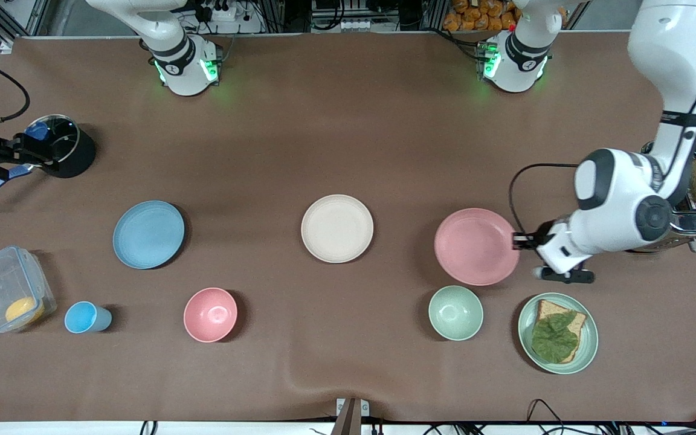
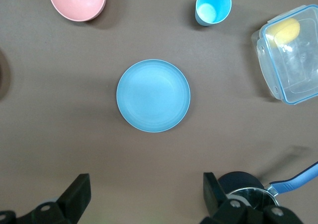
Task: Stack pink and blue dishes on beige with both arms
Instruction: 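Carry the pink plate with the left gripper onto the beige plate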
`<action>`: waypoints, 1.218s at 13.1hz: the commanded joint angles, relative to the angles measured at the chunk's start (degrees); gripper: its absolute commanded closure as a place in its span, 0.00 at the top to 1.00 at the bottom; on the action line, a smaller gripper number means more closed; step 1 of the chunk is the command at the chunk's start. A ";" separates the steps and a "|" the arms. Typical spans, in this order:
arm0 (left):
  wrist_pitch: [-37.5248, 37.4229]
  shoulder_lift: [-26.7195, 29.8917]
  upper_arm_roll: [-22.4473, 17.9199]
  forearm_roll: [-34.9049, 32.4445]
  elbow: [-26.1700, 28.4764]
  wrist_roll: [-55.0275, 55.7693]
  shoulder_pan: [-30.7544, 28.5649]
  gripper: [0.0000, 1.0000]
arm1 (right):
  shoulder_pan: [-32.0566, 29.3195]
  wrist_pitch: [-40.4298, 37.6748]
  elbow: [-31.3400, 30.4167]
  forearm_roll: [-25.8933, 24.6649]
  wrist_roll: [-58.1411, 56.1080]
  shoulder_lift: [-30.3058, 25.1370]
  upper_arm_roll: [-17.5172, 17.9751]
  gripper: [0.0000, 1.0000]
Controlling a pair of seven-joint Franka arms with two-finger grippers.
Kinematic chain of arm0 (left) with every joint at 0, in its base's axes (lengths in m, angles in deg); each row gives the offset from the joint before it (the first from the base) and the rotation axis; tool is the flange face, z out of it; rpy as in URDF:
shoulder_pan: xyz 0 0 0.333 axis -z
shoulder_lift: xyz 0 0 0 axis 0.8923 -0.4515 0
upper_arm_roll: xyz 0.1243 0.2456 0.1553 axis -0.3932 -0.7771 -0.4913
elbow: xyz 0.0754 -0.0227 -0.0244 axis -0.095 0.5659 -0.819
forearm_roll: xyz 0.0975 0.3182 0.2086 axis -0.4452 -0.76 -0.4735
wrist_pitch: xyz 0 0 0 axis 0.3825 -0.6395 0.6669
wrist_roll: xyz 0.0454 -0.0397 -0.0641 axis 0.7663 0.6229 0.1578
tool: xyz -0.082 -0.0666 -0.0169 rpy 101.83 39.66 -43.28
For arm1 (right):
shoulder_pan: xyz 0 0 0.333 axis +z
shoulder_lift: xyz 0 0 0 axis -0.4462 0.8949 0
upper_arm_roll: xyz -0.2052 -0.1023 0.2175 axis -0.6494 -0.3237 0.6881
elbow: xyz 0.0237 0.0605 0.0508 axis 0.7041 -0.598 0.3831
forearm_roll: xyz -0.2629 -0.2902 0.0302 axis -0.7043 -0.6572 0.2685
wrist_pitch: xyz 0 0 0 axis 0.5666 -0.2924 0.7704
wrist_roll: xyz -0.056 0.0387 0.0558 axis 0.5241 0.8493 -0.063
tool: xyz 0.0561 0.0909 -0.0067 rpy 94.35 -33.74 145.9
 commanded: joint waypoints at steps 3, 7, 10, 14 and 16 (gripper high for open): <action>-0.39 -3.87 0.47 1.15 -5.51 20.94 15.26 0.00 | -0.27 -1.12 1.19 0.16 -0.36 0.10 0.20 1.00; 6.01 -7.83 0.30 0.97 -5.78 28.97 22.92 0.00 | -0.53 -1.12 1.45 0.16 -0.53 0.27 0.20 1.00; 9.27 -10.47 0.29 0.53 -6.04 30.03 24.34 0.00 | -0.53 -1.12 1.37 0.16 -0.53 0.45 0.11 1.00; 12.70 -12.93 0.03 0.53 -6.04 30.12 26.01 0.00 | 0.26 -1.20 1.45 0.16 -0.18 0.27 0.20 1.00; 13.23 -13.37 -0.06 0.53 -6.13 30.21 26.80 0.00 | 0.17 -0.95 1.45 0.16 -0.09 0.36 0.20 1.00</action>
